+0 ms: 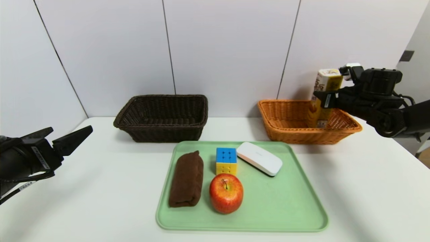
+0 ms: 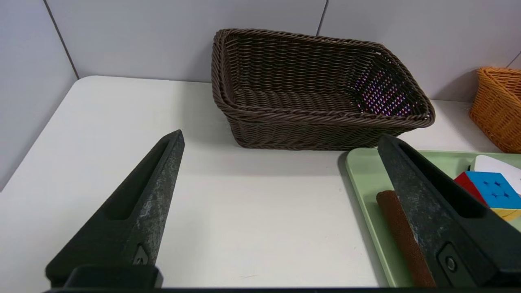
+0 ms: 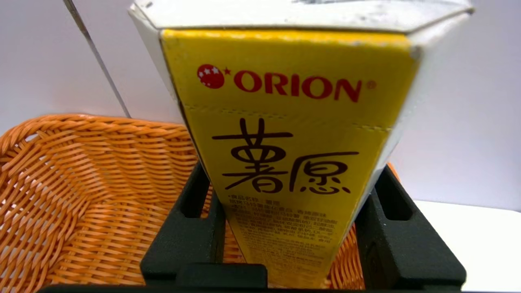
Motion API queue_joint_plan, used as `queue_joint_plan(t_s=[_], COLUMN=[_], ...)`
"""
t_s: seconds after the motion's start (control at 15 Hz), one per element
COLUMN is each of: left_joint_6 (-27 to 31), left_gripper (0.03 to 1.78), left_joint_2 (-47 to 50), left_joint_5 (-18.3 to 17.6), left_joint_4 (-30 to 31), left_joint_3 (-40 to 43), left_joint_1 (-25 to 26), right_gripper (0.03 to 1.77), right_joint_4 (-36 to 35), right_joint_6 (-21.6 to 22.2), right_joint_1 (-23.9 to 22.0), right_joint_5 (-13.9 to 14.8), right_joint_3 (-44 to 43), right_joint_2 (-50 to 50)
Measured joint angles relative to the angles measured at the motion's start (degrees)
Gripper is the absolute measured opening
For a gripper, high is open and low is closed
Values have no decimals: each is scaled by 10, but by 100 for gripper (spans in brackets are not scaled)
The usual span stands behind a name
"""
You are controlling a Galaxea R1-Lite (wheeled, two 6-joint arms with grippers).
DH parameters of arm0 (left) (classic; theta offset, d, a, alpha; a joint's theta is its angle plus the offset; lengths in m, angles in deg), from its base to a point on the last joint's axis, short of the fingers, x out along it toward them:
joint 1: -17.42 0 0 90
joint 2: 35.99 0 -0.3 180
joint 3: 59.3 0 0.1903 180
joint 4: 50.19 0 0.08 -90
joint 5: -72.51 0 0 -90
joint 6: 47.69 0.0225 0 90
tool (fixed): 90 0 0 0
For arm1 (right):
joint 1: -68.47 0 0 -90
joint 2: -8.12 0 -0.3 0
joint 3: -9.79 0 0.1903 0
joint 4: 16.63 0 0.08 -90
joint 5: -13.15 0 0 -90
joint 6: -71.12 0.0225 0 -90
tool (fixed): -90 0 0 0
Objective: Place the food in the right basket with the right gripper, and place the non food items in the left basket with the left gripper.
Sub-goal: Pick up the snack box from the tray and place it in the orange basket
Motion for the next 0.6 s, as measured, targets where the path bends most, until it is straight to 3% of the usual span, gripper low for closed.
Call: queue_joint_plan(t_s=[0.2,0.6], left_joint_6=[0,-1], left_gripper=[169,169], left_joint_2=[-1,-3], left_joint_5=[0,0], left_joint_4=[0,0], left_joint_3=[0,2], left_joint_1=[0,0], right_gripper=[85,129], right_joint_4=[5,5], right_joint_6=[2,5], right_joint_1=[0,-1], right_joint_5=[4,18], right_joint_3=[9,12], right_joint_2=[1,-4])
